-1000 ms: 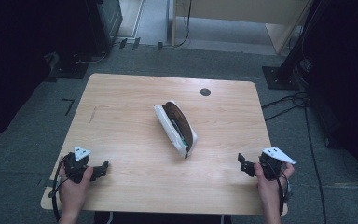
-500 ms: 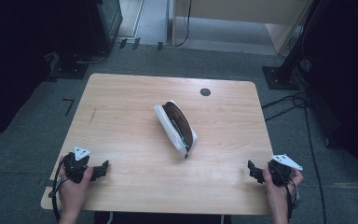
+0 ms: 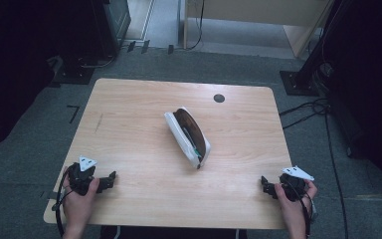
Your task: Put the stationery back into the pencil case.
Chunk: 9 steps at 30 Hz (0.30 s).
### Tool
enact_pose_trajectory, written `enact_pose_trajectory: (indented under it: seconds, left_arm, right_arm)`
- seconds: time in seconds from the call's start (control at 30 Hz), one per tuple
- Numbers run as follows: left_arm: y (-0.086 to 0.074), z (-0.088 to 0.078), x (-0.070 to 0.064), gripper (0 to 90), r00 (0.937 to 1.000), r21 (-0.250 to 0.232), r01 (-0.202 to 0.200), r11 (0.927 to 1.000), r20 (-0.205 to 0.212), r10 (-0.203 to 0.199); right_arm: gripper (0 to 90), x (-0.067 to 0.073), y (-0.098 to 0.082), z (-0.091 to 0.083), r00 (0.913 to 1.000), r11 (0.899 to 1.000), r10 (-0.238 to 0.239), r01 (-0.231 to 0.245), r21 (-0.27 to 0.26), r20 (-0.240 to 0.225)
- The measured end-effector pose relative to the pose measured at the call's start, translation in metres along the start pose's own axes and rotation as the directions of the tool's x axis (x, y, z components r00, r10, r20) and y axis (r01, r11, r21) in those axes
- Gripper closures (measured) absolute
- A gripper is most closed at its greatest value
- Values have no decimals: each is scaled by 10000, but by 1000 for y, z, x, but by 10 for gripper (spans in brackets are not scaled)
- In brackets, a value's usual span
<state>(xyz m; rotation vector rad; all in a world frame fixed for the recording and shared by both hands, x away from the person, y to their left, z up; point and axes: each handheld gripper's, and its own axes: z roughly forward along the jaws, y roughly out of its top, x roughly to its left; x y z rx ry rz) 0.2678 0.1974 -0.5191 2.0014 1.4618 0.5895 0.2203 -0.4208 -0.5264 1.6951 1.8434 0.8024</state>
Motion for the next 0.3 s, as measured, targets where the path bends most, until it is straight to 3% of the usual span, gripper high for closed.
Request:
enact_pose_trajectory:
  seconds: [0.3]
  left_arm:
    - [0, 0, 0, 0, 10000, -13, 86, 10000, -50, -86]
  right_arm:
    - [30, 1, 0, 0, 9999, 10000, 97, -97, -10, 85]
